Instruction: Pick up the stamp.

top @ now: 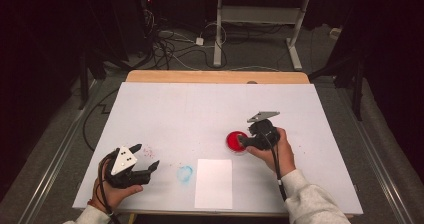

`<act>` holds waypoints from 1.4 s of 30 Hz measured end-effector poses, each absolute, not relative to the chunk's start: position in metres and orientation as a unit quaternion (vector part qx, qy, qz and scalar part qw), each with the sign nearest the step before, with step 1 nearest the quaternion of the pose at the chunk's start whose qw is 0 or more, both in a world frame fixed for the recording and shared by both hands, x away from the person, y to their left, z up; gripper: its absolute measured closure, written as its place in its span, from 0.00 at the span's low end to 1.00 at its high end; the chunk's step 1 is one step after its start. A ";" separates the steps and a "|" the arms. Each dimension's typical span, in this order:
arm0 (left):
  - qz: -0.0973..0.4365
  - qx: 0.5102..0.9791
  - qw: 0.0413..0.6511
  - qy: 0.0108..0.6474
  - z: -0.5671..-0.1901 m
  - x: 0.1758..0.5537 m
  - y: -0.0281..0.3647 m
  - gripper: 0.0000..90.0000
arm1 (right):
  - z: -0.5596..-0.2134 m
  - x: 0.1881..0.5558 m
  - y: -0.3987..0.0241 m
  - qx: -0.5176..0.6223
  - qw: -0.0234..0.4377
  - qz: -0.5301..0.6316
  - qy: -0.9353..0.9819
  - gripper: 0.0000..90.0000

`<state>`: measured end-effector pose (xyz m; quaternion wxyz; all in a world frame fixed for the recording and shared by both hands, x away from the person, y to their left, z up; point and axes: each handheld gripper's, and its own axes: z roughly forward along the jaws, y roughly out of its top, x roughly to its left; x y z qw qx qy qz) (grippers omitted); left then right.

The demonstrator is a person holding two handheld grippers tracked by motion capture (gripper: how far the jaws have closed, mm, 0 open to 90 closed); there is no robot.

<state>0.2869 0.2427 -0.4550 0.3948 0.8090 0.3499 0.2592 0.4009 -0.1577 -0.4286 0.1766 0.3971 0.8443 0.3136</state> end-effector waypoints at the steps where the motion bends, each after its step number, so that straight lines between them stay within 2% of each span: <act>1: 0.259 0.809 0.395 0.350 -0.455 0.286 0.243 0.23 | -0.431 0.403 -0.155 0.398 0.170 0.310 0.847 0.54; 7: 0.259 0.810 0.390 0.352 -0.456 0.284 0.245 0.23 | -0.440 0.408 -0.144 0.399 0.174 0.284 0.855 0.60; 10: 0.260 0.811 0.389 0.352 -0.456 0.283 0.246 0.23 | -0.445 0.410 -0.143 0.398 0.166 0.277 0.859 0.73; 12: 0.259 0.812 0.386 0.353 -0.456 0.283 0.247 0.23 | -0.446 0.410 -0.143 0.400 0.166 0.280 0.857 0.76; 19: 0.259 0.812 0.384 0.354 -0.457 0.282 0.248 0.23 | -0.444 0.409 -0.145 0.409 0.166 0.294 0.848 0.67; 25: 0.259 0.814 0.380 0.354 -0.457 0.282 0.247 0.23 | -0.443 0.405 -0.146 0.397 0.152 0.290 0.858 0.84; 34: 0.254 0.817 0.380 0.351 -0.457 0.283 0.246 0.24 | -0.443 0.403 -0.143 0.381 0.167 0.284 0.864 0.85; 42: 0.253 0.818 0.379 0.351 -0.458 0.283 0.246 0.24 | -0.427 0.398 -0.141 0.363 0.182 0.312 0.859 0.85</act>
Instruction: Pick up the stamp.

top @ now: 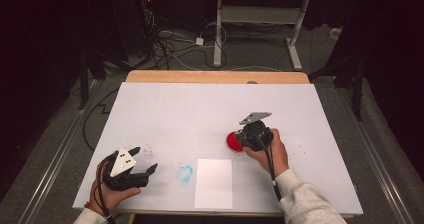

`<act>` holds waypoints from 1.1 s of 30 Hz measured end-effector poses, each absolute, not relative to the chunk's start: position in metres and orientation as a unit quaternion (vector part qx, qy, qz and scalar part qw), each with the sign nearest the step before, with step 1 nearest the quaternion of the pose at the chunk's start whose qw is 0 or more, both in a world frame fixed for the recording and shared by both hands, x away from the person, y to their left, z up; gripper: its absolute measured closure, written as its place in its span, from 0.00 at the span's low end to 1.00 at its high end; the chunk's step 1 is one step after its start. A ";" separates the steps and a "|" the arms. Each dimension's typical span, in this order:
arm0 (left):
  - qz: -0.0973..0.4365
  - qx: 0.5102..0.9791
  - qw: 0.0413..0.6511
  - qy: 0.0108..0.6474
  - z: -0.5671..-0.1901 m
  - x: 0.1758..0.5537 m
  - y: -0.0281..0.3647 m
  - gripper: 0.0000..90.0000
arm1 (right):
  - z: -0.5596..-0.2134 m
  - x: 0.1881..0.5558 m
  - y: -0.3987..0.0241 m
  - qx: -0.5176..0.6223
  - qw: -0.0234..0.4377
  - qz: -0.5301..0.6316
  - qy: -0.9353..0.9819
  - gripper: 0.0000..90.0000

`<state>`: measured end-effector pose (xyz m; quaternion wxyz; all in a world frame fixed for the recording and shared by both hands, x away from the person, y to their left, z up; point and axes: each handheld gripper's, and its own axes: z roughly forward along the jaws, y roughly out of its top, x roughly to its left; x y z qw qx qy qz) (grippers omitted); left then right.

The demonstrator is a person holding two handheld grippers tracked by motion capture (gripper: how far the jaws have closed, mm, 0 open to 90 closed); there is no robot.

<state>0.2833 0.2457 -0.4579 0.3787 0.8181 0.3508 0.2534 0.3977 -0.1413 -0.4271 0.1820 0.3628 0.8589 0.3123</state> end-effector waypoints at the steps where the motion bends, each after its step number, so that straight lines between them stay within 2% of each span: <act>1: 0.253 0.818 0.379 0.351 -0.458 0.283 0.246 0.24 | -0.426 0.398 -0.141 0.361 0.185 0.313 0.859 0.85; 14: 0.251 0.819 0.377 0.352 -0.459 0.283 0.246 0.24 | -0.399 0.394 -0.146 0.352 0.196 0.342 0.849 0.85; 33: 0.248 0.826 0.370 0.345 -0.459 0.283 0.244 0.24 | -0.444 0.407 -0.139 0.354 0.169 0.279 0.876 0.85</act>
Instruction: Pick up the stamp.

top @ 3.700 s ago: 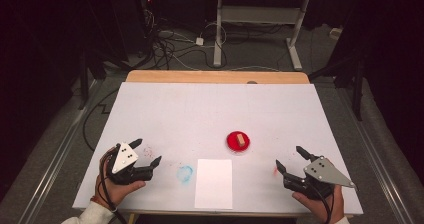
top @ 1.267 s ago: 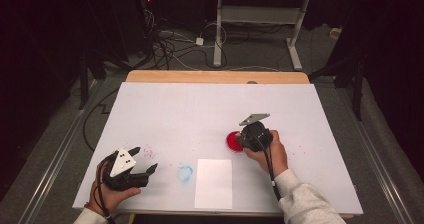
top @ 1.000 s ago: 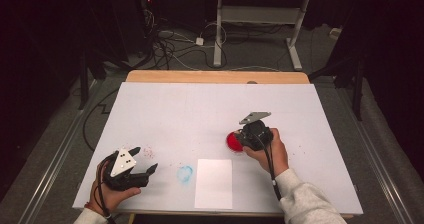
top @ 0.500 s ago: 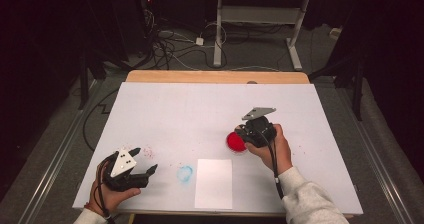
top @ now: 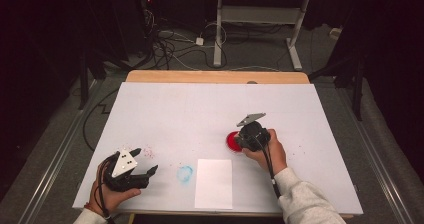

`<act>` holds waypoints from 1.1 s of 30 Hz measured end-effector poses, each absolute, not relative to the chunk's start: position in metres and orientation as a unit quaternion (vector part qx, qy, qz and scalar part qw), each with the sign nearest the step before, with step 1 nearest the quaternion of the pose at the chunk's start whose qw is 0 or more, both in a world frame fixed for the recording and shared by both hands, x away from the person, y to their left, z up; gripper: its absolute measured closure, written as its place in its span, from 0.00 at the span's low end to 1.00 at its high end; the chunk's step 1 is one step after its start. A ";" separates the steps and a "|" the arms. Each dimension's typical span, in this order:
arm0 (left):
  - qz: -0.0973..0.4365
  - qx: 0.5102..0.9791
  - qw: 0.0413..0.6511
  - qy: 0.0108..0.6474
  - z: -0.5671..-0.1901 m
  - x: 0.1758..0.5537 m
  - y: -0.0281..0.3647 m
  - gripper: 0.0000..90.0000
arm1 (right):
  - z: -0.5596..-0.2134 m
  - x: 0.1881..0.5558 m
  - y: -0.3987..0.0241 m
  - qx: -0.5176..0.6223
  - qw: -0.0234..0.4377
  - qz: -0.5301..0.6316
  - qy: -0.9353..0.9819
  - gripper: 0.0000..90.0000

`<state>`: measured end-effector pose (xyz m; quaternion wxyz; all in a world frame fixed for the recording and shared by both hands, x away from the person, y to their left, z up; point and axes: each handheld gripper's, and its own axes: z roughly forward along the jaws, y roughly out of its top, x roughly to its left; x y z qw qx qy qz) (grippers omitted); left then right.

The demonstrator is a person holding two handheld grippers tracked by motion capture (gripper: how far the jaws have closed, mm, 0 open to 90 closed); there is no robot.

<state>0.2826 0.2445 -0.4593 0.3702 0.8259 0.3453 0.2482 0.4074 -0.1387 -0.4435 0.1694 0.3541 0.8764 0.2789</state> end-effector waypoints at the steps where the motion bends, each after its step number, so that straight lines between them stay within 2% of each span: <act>1: 0.248 0.826 0.370 0.345 -0.459 0.283 0.244 0.24 | -0.444 0.407 -0.139 0.354 0.169 0.279 0.876 0.85; 4: 0.247 0.827 0.369 0.344 -0.459 0.283 0.244 0.24 | -0.445 0.406 -0.137 0.351 0.177 0.276 0.877 0.85; 10: 0.247 0.829 0.368 0.341 -0.459 0.282 0.242 0.24 | -0.448 0.409 -0.145 0.362 0.152 0.299 0.870 0.85; 21: 0.247 0.831 0.366 0.338 -0.459 0.282 0.241 0.24 | -0.444 0.408 -0.144 0.350 0.169 0.288 0.875 0.85; 29: 0.248 0.832 0.363 0.339 -0.459 0.282 0.242 0.24 | -0.390 0.391 -0.158 0.336 0.194 0.365 0.846 0.85; 33: 0.249 0.832 0.363 0.339 -0.459 0.282 0.241 0.24 | -0.377 0.385 -0.161 0.330 0.198 0.378 0.842 0.85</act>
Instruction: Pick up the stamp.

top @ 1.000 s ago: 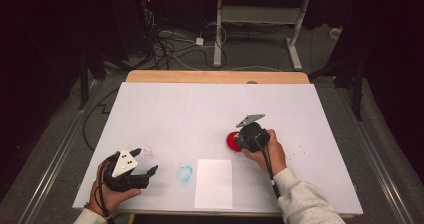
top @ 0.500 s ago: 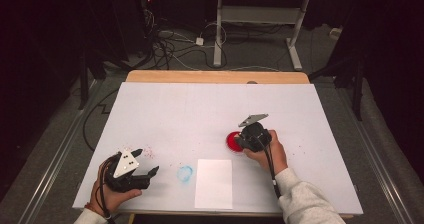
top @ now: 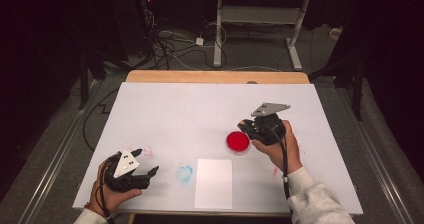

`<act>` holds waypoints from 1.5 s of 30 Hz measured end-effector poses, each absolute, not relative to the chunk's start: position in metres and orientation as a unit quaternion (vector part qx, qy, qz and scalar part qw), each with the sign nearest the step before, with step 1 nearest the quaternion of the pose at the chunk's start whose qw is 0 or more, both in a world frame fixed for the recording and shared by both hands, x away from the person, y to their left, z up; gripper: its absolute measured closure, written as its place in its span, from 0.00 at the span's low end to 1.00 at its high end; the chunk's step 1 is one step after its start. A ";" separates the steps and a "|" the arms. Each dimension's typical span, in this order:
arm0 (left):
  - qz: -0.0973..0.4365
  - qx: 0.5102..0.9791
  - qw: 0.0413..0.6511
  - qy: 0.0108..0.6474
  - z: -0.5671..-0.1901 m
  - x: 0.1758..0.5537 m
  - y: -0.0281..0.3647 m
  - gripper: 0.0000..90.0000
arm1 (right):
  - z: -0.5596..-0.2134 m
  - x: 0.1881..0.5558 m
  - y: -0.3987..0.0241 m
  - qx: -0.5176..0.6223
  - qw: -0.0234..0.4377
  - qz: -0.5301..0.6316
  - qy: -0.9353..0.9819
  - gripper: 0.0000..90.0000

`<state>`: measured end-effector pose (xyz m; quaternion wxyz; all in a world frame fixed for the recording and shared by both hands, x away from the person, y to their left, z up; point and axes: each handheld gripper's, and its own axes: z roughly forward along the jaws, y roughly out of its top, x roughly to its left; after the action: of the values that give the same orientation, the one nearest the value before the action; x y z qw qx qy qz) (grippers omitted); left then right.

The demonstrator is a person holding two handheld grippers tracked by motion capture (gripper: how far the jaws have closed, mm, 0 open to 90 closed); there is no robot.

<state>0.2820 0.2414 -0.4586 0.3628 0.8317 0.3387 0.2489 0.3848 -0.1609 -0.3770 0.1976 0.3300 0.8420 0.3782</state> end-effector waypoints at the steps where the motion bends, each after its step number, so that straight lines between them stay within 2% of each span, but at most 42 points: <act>1: 0.249 0.832 0.363 0.339 -0.458 0.282 0.241 0.24 | -0.375 0.383 -0.161 0.327 0.201 0.380 0.841 0.85; 8: 0.247 0.834 0.361 0.337 -0.459 0.283 0.240 0.24 | -0.377 0.383 -0.158 0.325 0.201 0.374 0.845 0.85; 18: 0.246 0.836 0.357 0.337 -0.460 0.283 0.240 0.24 | -0.416 0.402 -0.146 0.337 0.175 0.321 0.867 0.85; 28: 0.246 0.840 0.349 0.336 -0.461 0.283 0.239 0.24 | -0.441 0.409 -0.135 0.331 0.160 0.266 0.891 0.85; 45: 0.245 0.844 0.344 0.330 -0.461 0.282 0.238 0.24 | -0.444 0.410 -0.136 0.331 0.159 0.268 0.891 0.85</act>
<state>0.2824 0.2376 -0.4611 0.3443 0.8443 0.3296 0.2450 0.4101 -0.1355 -0.4439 0.1589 0.3314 0.8906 0.2678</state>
